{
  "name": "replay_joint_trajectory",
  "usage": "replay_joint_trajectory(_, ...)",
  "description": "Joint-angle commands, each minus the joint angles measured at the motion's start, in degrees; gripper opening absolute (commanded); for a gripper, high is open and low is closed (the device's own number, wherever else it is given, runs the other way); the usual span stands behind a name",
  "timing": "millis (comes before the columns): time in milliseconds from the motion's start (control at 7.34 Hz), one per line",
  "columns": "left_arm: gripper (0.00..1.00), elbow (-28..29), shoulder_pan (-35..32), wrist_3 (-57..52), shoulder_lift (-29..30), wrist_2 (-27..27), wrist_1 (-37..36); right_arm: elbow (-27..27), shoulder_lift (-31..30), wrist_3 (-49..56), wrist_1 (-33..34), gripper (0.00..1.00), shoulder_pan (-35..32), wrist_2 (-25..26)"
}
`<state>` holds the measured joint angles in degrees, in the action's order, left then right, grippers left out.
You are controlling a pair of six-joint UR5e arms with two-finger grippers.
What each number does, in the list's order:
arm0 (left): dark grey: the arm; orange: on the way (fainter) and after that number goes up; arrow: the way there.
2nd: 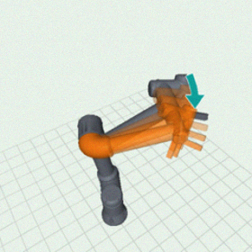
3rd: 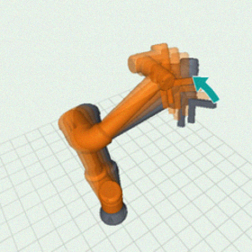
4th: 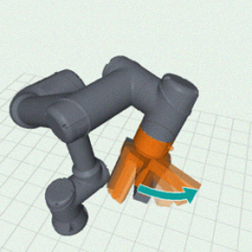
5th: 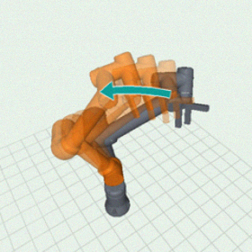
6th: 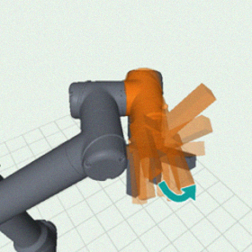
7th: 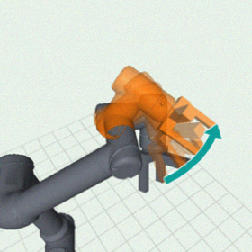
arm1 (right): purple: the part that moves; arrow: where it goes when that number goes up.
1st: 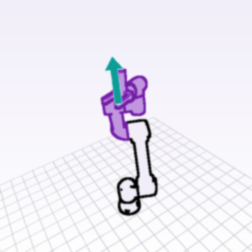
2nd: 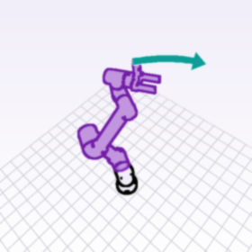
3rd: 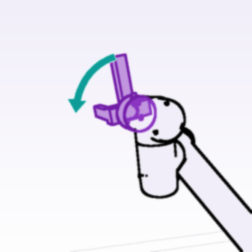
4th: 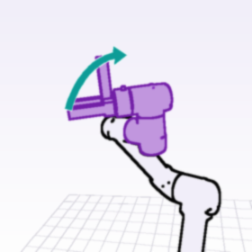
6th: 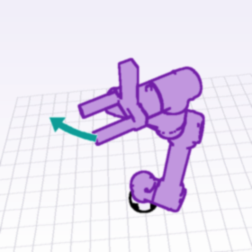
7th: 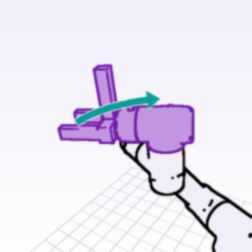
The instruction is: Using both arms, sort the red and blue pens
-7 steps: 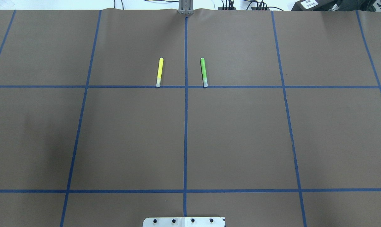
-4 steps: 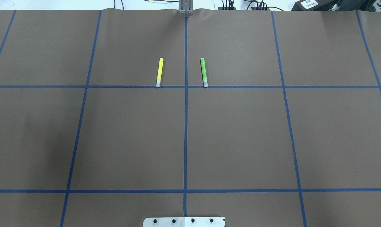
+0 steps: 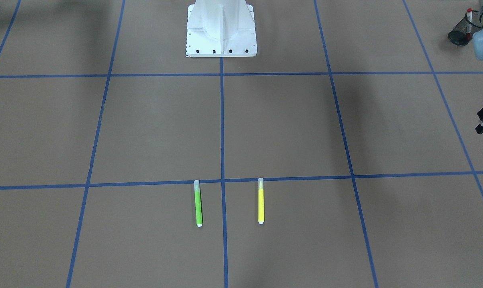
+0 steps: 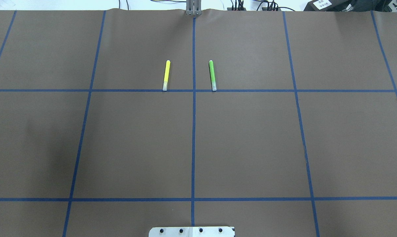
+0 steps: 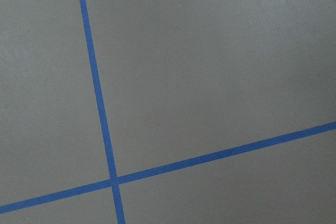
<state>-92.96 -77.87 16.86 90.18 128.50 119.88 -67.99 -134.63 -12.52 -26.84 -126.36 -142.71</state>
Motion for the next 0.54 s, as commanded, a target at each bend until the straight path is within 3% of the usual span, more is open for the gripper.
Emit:
replay_joint_trajectory(0,0.98,-0.03,0.0,0.19,0.09,0.0,0.0,-0.29,0.07,0.04,0.73,1.0,-0.55,-2.73)
replay_joint_trajectory(136,0.98,-0.21,0.09,1.32,0.09,0.0,0.09,-2.3,0.15,0.04,3.52,1.0,-0.55,-3.09)
replay_joint_trajectory(409,0.98,-0.91,0.18,2.65,-0.26,0.0,0.09,-10.45,0.85,0.04,15.1,1.0,-0.64,-4.59)
